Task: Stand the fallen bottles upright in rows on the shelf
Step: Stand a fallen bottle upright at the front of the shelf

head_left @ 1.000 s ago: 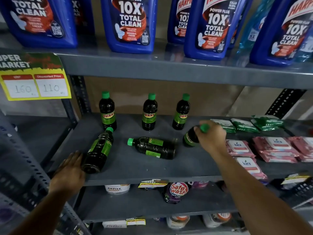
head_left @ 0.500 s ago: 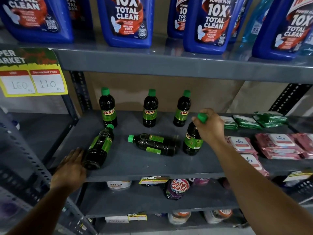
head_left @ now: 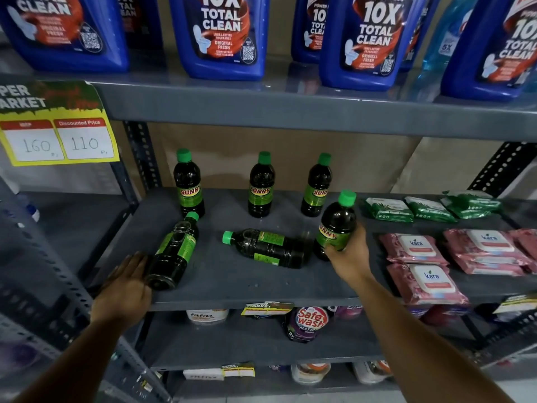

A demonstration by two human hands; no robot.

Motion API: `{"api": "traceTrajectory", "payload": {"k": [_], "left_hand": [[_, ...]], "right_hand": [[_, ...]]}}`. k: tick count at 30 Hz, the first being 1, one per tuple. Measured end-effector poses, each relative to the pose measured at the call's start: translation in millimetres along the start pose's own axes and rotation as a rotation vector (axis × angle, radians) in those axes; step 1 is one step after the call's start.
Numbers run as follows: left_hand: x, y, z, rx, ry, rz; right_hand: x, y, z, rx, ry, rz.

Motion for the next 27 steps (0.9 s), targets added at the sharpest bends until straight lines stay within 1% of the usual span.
{"api": "traceTrajectory", "payload": {"k": [1, 2, 5, 9, 12, 17, 22, 27], "left_hand": [[0, -1, 0, -0.004, 0.003, 0.002], [-1, -1, 1, -0.008, 0.005, 0.004], [-2, -2, 2, -0.021, 0.006, 0.008], [-2, -2, 2, -0.011, -0.002, 0.001], [-2, -1, 2, -0.009, -0.006, -0.003], [-2, 0, 1, -0.004, -0.009, -0.004], [-2, -1, 3, -0.022, -0.015, 0.008], [-2, 1, 1, -0.012, -0.018, 0.012]], "right_hand": [[-1, -3, -2, -0.039, 0.001, 0.044], [-2, -4, -4, -0.057, 0.010, 0.053], [-4, -4, -2, 0.005, 0.046, 0.004], [-5, -14, 0, -0.049, -0.021, -0.025], [-4, -22, -5, -0.084, -0.065, -0.014], [-1, -20, -5, -0.025, 0.053, -0.016], [-3, -22, -6, -0.060, -0.021, 0.078], [0, -26, -12, -0.101, -0.052, 0.105]]}}
Point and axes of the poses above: each hand's wrist, its own x-axis away from the middle knuckle, its own y-axis out of the back of the hand, z = x × y, the point moved 5 cm from there along -x, towards the middle knuckle, and after that the axes turned 3 degrees about -z, right-handed, at the moved point
